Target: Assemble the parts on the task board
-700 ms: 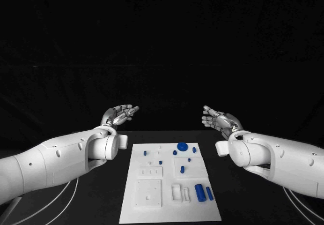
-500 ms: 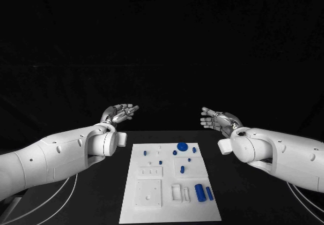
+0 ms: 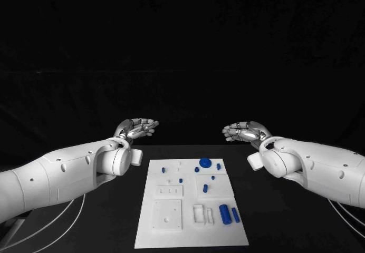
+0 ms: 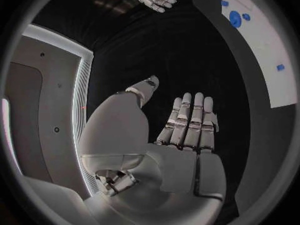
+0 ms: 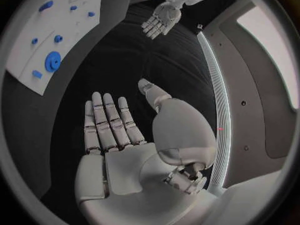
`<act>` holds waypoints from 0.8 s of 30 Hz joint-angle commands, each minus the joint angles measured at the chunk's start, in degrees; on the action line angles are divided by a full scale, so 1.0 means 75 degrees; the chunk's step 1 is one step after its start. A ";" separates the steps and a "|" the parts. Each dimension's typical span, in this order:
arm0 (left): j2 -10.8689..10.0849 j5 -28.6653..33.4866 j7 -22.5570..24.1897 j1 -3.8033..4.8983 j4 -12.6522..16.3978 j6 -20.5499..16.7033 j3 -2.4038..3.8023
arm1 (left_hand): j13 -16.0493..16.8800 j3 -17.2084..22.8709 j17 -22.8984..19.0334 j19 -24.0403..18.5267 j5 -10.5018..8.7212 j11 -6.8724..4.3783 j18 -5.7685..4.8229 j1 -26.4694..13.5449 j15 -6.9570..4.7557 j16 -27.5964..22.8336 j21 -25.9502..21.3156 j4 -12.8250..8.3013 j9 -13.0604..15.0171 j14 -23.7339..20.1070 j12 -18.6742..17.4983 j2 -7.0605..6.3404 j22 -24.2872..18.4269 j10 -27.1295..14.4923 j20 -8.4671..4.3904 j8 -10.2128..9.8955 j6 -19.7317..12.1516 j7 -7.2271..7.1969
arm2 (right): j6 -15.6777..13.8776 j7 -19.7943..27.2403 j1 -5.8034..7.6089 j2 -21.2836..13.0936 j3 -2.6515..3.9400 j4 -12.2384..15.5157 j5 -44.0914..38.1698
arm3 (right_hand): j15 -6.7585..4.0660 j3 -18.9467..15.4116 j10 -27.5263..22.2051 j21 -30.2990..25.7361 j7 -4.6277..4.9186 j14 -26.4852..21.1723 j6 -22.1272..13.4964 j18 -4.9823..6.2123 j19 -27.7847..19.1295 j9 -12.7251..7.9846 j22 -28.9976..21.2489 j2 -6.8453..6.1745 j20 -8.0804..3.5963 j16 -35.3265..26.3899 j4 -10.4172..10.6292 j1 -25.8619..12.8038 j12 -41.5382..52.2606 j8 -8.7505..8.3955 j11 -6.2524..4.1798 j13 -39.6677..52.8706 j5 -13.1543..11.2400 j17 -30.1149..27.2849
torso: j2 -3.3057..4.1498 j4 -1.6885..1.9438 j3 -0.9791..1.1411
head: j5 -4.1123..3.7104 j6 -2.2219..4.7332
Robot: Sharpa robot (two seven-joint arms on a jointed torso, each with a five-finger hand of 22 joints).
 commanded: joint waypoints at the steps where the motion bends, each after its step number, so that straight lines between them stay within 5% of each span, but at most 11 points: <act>1: -0.0077 -0.0240 0.0012 0.0012 0.0114 0.0448 0.0005 | 0.0017 -0.0115 0.0016 0.0294 0.0066 0.0036 0.0010 0.0047 -0.0015 0.0122 0.0095 -0.0160 -0.0010 0.0323 0.0072 0.0161 0.0142 0.0271 -0.0084 0.0048 0.0231 0.0202 | -0.0006 0.0020 0.0001 0.0118 0.0003 -0.0205 -0.2097 | -0.0151 0.0406 0.0340 0.0100 0.0324 0.0389 0.0301 0.0195 0.0376 -0.0003 -0.0029 -0.0036 0.0003 0.0157 -0.0220 0.0078 0.0106 0.0104 -0.0113 0.0015 -0.0109 0.0037 | 0.0004 -0.0007 -0.0013 | 0.0011 0.0008; 3: -0.0140 -0.0399 -0.0028 0.0012 0.0202 0.0425 0.0005 | 0.0058 -0.0149 0.0057 0.0699 0.0123 0.0049 0.0154 0.0188 -0.0067 0.0316 0.0238 -0.0363 -0.0016 0.0806 0.0200 0.0281 0.0138 0.0654 -0.0154 0.0119 0.0532 0.0253 | -0.0206 -0.0143 0.0001 0.0244 0.0004 -0.0359 -0.2840 | -0.0366 0.0894 0.0622 0.0234 0.0280 0.0876 0.0537 0.0392 0.0907 -0.0033 -0.0068 -0.0087 0.0018 0.0346 -0.0453 0.0029 0.0119 0.0135 -0.0196 -0.0003 -0.0193 0.0103 | 0.0022 -0.0012 -0.0016 | -0.0002 0.0028; 5: -0.0217 -0.0781 -0.0023 0.0013 0.0319 0.0539 0.0006 | 0.0077 -0.0159 0.0140 0.1233 0.0171 0.0057 0.0344 0.0337 -0.0176 0.0572 0.0475 -0.0614 -0.0051 0.1409 0.0284 0.0384 0.0158 0.0972 -0.0248 0.0137 0.0761 0.0282 | -0.0211 -0.0240 0.0001 0.0349 0.0006 -0.0497 -0.3591 | -0.0871 0.1297 0.1059 0.0720 0.0193 0.1961 0.0804 0.0750 0.2032 -0.0021 -0.0007 -0.0168 -0.0040 0.0921 -0.0536 -0.0024 0.0250 0.0216 -0.0360 0.0049 -0.0257 0.0423 | 0.0031 -0.0017 -0.0012 | 0.0001 0.0047; 6: -0.0242 -0.0873 -0.0009 0.0013 0.0374 0.0601 0.0006 | 0.0077 -0.0154 0.0186 0.1488 0.0189 0.0030 0.0412 0.0418 -0.0281 0.0688 0.0598 -0.0767 -0.0078 0.1688 0.0306 0.0414 0.0166 0.1102 -0.0320 0.0128 0.0848 0.0259 | -0.0194 -0.0269 0.0001 0.0356 0.0006 -0.0507 -0.3874 | -0.0933 0.1432 0.1145 0.0759 0.0177 0.2085 0.0857 0.0756 0.2208 -0.0029 -0.0048 -0.0186 -0.0070 0.0960 -0.0620 -0.0101 0.0239 0.0213 -0.0385 0.0045 -0.0261 0.0488 | 0.0047 -0.0009 -0.0013 | 0.0009 0.0054; 9: -0.0359 -0.0944 0.0009 0.0014 0.0613 0.0676 0.0006 | 0.0017 -0.0144 0.0250 0.1897 0.0199 -0.0056 0.0431 0.0418 -0.0471 0.0770 0.0789 -0.1273 -0.0215 0.2144 0.0261 0.0518 0.0138 0.1430 -0.0498 0.0025 0.1088 0.0203 | -0.0017 -0.0311 0.0002 0.0423 0.0014 -0.0551 -0.4965 | -0.1308 0.1873 0.1499 0.1233 0.0082 0.2969 0.1124 0.0756 0.3206 0.0005 0.0013 -0.0256 -0.0407 0.1413 -0.0863 -0.0090 0.0290 0.0297 -0.0550 0.0077 -0.0194 0.0843 | 0.0102 0.0048 -0.0019 | -0.0019 0.0068; 11: -0.0472 -0.0944 0.0017 0.0016 0.0818 0.0705 0.0009 | -0.0043 -0.0067 0.0270 0.1986 0.0216 -0.0060 0.0393 0.0383 -0.0513 0.0744 0.0828 -0.1577 -0.0295 0.2268 0.0172 0.0558 0.0132 0.1513 -0.0557 -0.0050 0.1174 0.0197 | 0.0154 -0.0346 0.0002 0.0497 0.0039 -0.0586 -0.5818 | -0.1586 0.2016 0.1673 0.2045 0.0046 0.4218 0.1246 0.0756 0.4640 0.0011 0.0266 -0.0343 -0.0962 0.2360 -0.0997 0.0134 0.0291 0.0315 -0.0763 0.0084 -0.0117 0.1379 | 0.0148 0.0081 -0.0019 | -0.0024 0.0064; 14: -0.0636 -0.0944 0.0029 0.0031 0.1121 0.0698 0.0012 | -0.0097 0.0050 0.0293 0.2032 0.0236 -0.0060 0.0361 0.0310 -0.0535 0.0703 0.0845 -0.1856 -0.0366 0.2343 0.0073 0.0588 0.0128 0.1569 -0.0597 -0.0123 0.1229 0.0198 | 0.0353 -0.0458 0.0007 0.0541 0.0074 -0.0541 -0.6661 | -0.1717 0.2003 0.1764 0.2803 0.0020 0.5048 0.1310 0.0756 0.5779 -0.0018 0.0596 -0.0495 -0.1503 0.3588 -0.0973 0.0366 0.0226 0.0276 -0.0889 0.0063 0.0040 0.2095 | 0.0205 0.0124 -0.0024 | -0.0066 0.0065; 16: -0.0747 -0.0944 0.0037 0.0054 0.1330 0.0698 0.0020 | -0.0116 0.0109 0.0305 0.2049 0.0243 -0.0057 0.0349 0.0278 -0.0543 0.0687 0.0851 -0.1972 -0.0391 0.2373 0.0023 0.0600 0.0127 0.1575 -0.0606 -0.0151 0.1247 0.0200 | 0.0446 -0.0557 0.0013 0.0552 0.0110 -0.0473 -0.7258 | -0.1725 0.2042 0.1829 0.3239 0.0017 0.4849 0.1367 0.0756 0.6105 -0.0050 0.0784 -0.0535 -0.1780 0.4567 -0.1013 0.0449 0.0143 0.0235 -0.0891 0.0035 0.0213 0.2751 | 0.0268 0.0162 -0.0027 | -0.0094 0.0075; 24: -0.1005 -0.0941 0.0044 0.0118 0.1887 0.0718 0.0043 | -0.0136 0.0189 0.0328 0.2079 0.0240 -0.0048 0.0336 0.0185 -0.0554 0.0662 0.0867 -0.2128 -0.0429 0.2416 -0.0065 0.0601 0.0130 0.1567 -0.0619 -0.0194 0.1265 0.0206 | 0.0640 -0.0921 0.0023 0.0682 0.0157 -0.0395 -0.8884 | -0.1696 0.2167 0.1853 0.3935 -0.0137 0.4370 0.1639 0.0756 0.6170 -0.0048 0.0771 -0.0663 -0.1966 0.5750 -0.1037 0.0529 -0.0093 0.0278 -0.0855 -0.0025 0.0306 0.3348 | 0.0502 0.0321 -0.0032 | -0.0163 0.0081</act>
